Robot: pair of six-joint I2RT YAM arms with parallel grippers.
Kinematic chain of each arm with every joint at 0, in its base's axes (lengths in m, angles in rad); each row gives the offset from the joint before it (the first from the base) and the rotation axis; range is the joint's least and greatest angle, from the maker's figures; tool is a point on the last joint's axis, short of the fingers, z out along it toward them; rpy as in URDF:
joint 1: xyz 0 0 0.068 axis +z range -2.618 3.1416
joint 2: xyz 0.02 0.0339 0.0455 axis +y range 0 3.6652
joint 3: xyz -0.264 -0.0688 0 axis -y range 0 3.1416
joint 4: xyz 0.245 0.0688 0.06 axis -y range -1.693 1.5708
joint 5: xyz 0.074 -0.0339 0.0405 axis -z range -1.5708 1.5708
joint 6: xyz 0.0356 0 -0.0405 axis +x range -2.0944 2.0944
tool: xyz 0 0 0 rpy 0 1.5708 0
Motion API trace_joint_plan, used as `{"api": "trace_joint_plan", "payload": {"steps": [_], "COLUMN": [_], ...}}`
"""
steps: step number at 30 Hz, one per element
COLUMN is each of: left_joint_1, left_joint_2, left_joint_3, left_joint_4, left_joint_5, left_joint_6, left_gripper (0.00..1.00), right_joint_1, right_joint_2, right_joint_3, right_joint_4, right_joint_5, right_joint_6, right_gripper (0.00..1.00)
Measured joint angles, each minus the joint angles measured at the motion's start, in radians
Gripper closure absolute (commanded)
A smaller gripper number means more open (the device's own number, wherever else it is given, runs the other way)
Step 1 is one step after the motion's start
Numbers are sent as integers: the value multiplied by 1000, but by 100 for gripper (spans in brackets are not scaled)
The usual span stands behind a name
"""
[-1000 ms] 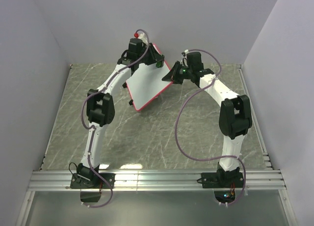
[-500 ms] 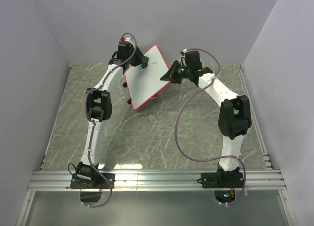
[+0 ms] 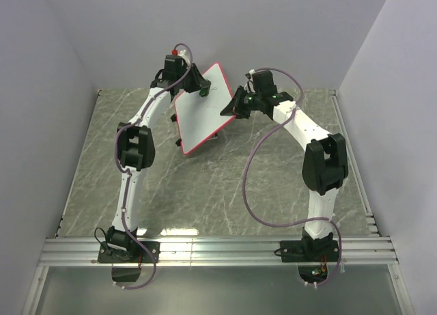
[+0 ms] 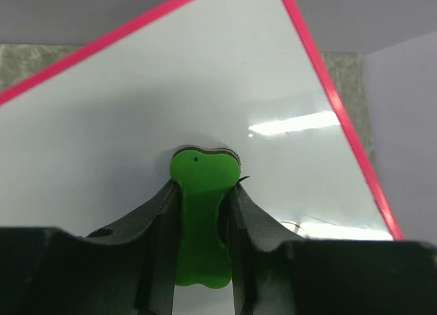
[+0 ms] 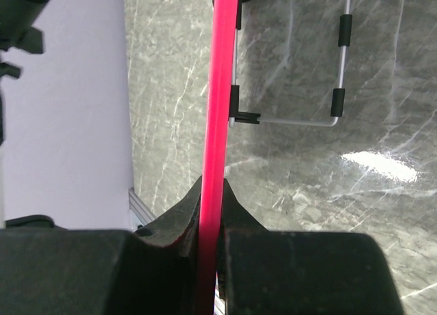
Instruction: Erase the whiteboard
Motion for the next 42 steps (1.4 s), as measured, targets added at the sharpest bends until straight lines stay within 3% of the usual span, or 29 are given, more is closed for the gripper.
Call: {"api": "trace_joint_plan", "payload": {"steps": [14, 42], "left_joint_1": [-96, -44], "left_joint_2": [-89, -2], "left_joint_3": [-19, -3], "left_joint_4": [-9, 33], "left_joint_5": [32, -164], "left_joint_6": [0, -23], "left_gripper": [100, 100], "right_joint_1": [6, 29], "right_joint_2": [5, 5], "right_joint_3": [-4, -16], "right_joint_4": [-9, -18], "right_joint_5": [-7, -2], "right_joint_6": [-8, -7], "right_gripper": [100, 100]}}
